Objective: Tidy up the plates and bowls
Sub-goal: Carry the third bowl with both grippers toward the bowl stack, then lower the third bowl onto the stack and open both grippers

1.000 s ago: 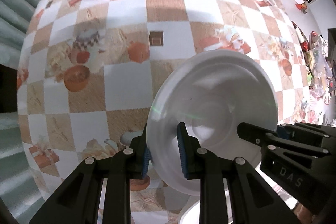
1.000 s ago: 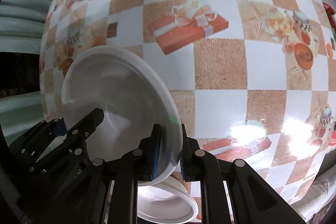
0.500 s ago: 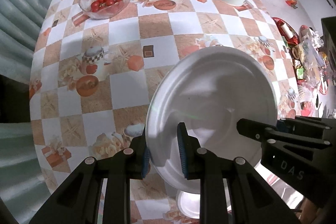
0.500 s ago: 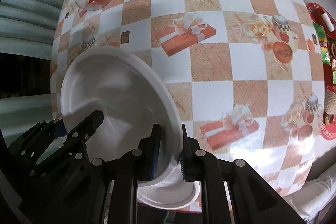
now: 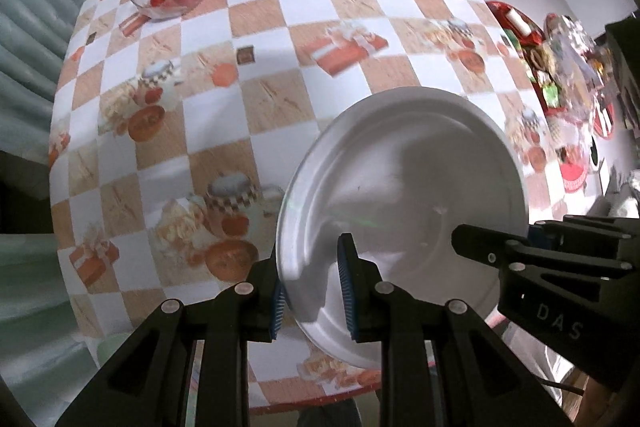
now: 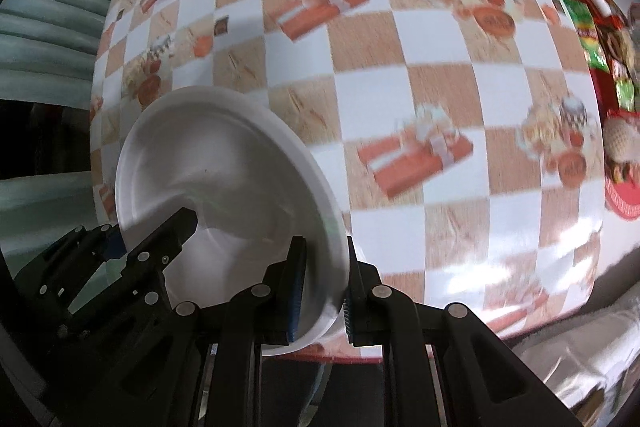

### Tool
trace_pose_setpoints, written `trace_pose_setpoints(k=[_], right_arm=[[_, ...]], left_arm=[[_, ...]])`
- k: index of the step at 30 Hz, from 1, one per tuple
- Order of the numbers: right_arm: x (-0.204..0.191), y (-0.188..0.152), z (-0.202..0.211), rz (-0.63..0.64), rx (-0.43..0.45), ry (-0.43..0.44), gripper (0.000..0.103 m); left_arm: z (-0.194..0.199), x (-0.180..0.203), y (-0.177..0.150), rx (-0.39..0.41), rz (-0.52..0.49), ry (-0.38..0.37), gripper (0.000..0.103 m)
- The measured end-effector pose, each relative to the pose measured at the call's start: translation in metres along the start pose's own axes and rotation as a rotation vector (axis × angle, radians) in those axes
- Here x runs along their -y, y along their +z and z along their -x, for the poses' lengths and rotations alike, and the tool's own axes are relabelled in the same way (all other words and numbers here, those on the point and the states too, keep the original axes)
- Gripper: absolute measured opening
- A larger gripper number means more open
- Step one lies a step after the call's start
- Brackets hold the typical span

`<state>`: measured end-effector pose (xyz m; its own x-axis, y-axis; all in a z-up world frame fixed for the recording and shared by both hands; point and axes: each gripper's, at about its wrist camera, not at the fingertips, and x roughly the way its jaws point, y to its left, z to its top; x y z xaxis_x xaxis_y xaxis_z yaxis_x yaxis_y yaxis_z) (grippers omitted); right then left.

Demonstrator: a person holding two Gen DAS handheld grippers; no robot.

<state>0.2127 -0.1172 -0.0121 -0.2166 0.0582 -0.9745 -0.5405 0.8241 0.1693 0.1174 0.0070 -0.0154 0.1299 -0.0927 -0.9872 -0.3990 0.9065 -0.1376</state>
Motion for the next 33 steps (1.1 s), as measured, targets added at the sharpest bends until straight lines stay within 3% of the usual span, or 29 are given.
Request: trace_pose_setpoints(k=[8, 22, 26, 33], right_arm=[[0.007, -0.027, -0.011, -0.035, -0.017, -0.013, 0.018], [0.015, -0.043, -0.035, -0.055, -0.042, -0.029, 0.018], [0.016, -0.044, -0.038, -0.062, -0.042, -0.025, 0.018], [0.019, -0.045, -0.041, -0.075, -0.055, -0.019, 0.018]], left_arm=[[-0.009, 0.013, -0.022, -0.025, -0.028, 0.0, 0.025], [-0.029, 0.025, -0.045, -0.064, -0.057, 0.012, 0.026], [-0.032, 0.026, -0.047, -0.072, -0.059, 0.001, 0.033], [-0.028, 0.029, -0.046, -0.054, -0.076, 0.009, 0.065]])
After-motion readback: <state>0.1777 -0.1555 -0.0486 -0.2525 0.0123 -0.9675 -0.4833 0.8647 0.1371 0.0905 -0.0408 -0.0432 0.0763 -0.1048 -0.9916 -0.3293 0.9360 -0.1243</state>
